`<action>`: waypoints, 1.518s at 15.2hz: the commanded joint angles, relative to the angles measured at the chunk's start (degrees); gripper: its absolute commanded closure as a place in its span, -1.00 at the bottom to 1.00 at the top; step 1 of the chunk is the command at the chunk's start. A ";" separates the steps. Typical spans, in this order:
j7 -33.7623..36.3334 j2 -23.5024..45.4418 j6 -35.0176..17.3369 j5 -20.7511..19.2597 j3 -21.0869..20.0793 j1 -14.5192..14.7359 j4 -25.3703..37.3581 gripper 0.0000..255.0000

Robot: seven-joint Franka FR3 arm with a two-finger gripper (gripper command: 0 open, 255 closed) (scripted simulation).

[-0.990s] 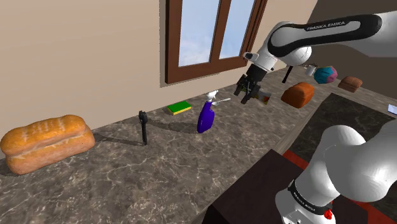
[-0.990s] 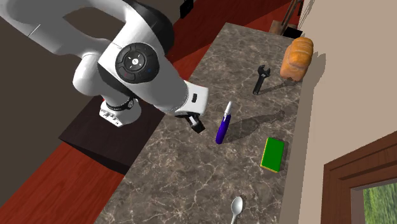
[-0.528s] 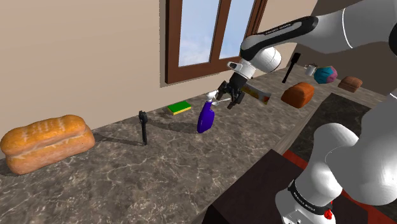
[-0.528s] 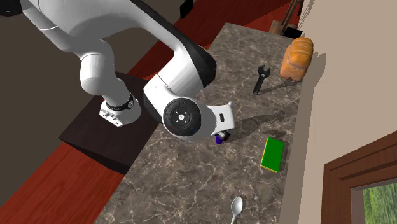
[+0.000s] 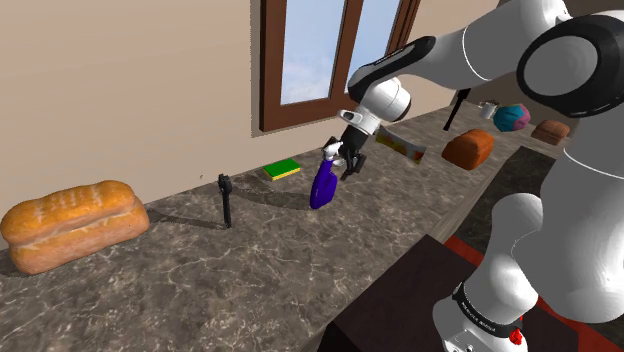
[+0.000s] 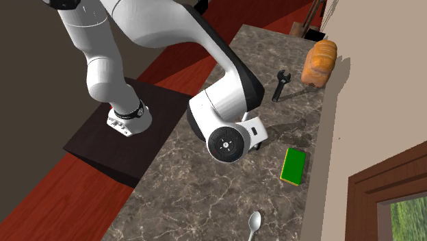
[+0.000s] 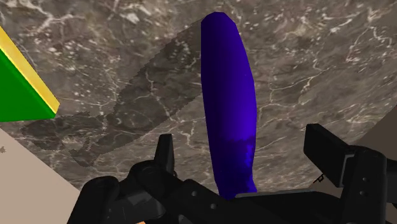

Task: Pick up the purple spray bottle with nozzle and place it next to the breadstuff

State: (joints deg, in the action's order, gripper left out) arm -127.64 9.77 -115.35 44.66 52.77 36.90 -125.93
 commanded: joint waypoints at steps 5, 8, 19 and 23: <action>-1.54 1.86 -1.41 2.61 -1.17 0.11 -0.76 -1.00; -1.54 1.87 -1.41 2.61 -1.17 0.11 -0.76 -1.00; -1.54 1.87 -1.40 2.61 -1.17 0.10 -0.75 1.00; -0.04 0.33 -1.07 1.01 -0.66 0.62 -0.58 1.00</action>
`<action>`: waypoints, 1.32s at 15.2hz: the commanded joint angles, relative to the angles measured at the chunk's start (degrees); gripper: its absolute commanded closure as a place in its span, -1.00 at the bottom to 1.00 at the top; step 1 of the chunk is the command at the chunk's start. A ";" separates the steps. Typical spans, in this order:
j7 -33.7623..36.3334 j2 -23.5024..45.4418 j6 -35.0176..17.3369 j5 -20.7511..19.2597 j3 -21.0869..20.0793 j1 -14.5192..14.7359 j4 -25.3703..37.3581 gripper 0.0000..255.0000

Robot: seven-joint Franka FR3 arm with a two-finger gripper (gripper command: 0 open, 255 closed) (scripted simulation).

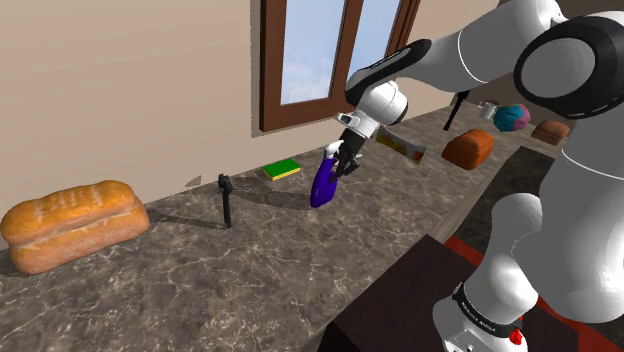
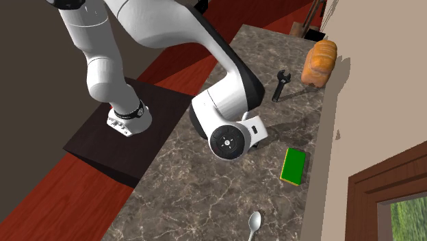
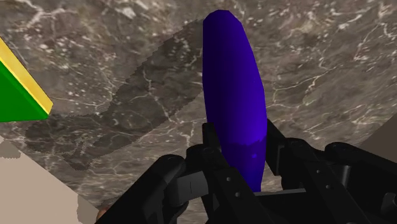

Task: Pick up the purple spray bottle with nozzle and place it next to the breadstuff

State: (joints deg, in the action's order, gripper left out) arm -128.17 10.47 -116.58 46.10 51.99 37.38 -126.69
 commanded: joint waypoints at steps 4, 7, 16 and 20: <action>3.54 -3.41 0.94 -3.62 0.94 1.03 0.69 1.00; 5.84 -5.62 1.64 -5.95 1.33 1.54 1.22 1.00; 12.46 -11.56 4.43 -12.19 1.49 2.28 3.55 1.00; 15.13 -13.73 6.04 -14.46 1.19 2.32 4.95 1.00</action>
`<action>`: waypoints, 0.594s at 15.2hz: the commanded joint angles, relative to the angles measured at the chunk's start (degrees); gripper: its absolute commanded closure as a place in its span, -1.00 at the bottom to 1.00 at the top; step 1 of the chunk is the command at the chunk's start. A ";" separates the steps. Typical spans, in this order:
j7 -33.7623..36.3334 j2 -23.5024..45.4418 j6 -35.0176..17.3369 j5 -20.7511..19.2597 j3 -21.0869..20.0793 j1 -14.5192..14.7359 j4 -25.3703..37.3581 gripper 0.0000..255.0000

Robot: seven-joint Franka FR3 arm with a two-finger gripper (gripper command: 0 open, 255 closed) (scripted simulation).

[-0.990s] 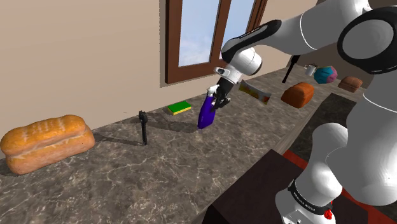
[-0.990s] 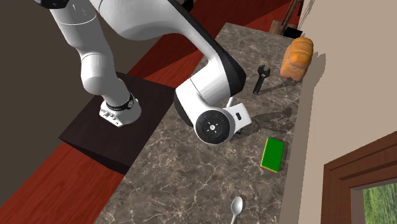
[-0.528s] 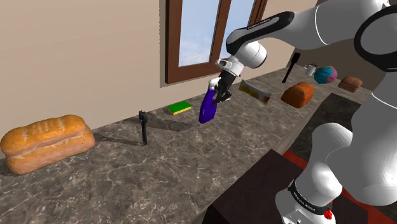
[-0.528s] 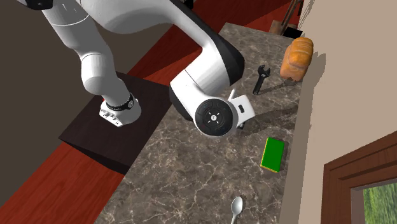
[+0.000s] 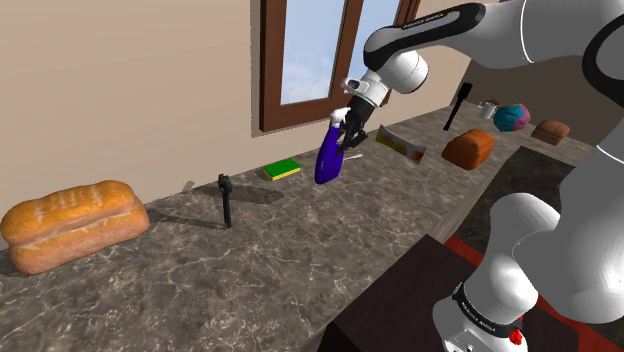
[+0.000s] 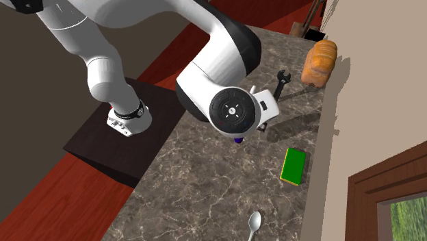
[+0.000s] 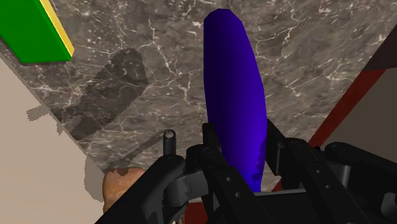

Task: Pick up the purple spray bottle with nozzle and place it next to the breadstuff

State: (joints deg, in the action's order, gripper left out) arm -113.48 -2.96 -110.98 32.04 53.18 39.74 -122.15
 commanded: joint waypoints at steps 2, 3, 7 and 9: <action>1.70 -1.26 1.33 -1.39 -0.20 -0.06 1.20 1.00; 2.31 -1.71 1.79 -1.85 -0.30 -0.08 1.61 1.00; 4.60 -3.30 3.75 -3.49 -0.74 -0.16 3.42 1.00; 5.66 -3.97 4.79 -4.17 -0.97 -0.21 4.40 1.00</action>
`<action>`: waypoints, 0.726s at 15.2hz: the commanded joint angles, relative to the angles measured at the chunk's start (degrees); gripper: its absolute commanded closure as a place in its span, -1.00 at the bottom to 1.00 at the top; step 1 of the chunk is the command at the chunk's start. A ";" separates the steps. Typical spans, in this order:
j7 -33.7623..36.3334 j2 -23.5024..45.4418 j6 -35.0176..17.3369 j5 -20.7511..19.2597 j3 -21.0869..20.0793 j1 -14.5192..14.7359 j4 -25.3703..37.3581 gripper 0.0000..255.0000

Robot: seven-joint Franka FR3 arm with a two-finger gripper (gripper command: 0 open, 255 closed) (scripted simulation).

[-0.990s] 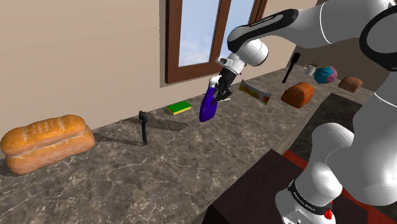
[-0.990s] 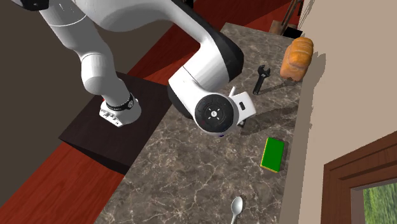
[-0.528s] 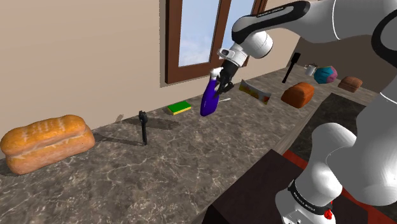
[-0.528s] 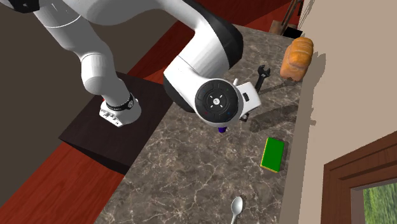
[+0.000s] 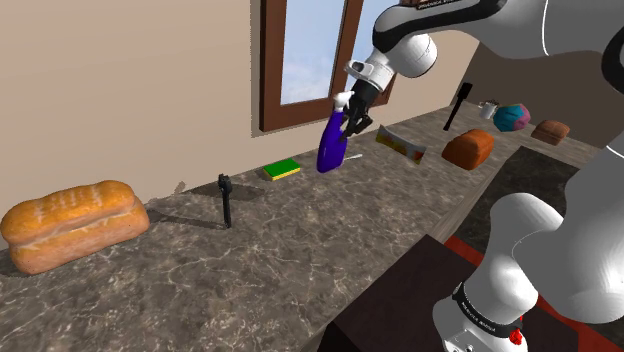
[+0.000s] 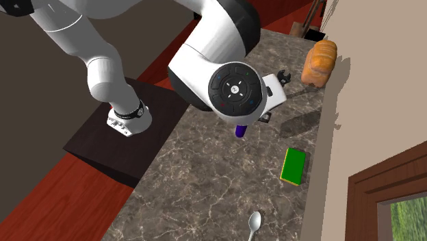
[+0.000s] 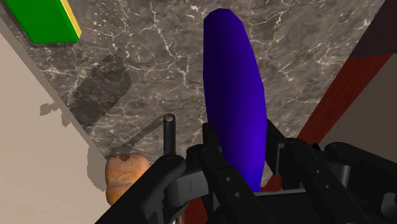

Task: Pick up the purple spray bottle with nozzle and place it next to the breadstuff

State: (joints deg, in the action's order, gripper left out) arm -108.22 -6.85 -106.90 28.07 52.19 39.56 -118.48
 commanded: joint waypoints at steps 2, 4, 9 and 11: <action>1.41 -0.67 1.79 -0.80 -0.20 -0.08 1.77 1.00; 2.38 -1.18 2.90 -1.33 -0.40 -0.11 2.87 1.00; 4.58 -2.13 5.81 -2.33 -0.82 -0.15 5.84 1.00; 5.38 -2.37 7.03 -2.60 -0.94 -0.15 7.12 1.00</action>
State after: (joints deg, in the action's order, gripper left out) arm -103.26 -9.11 -100.41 25.58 51.35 39.38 -111.94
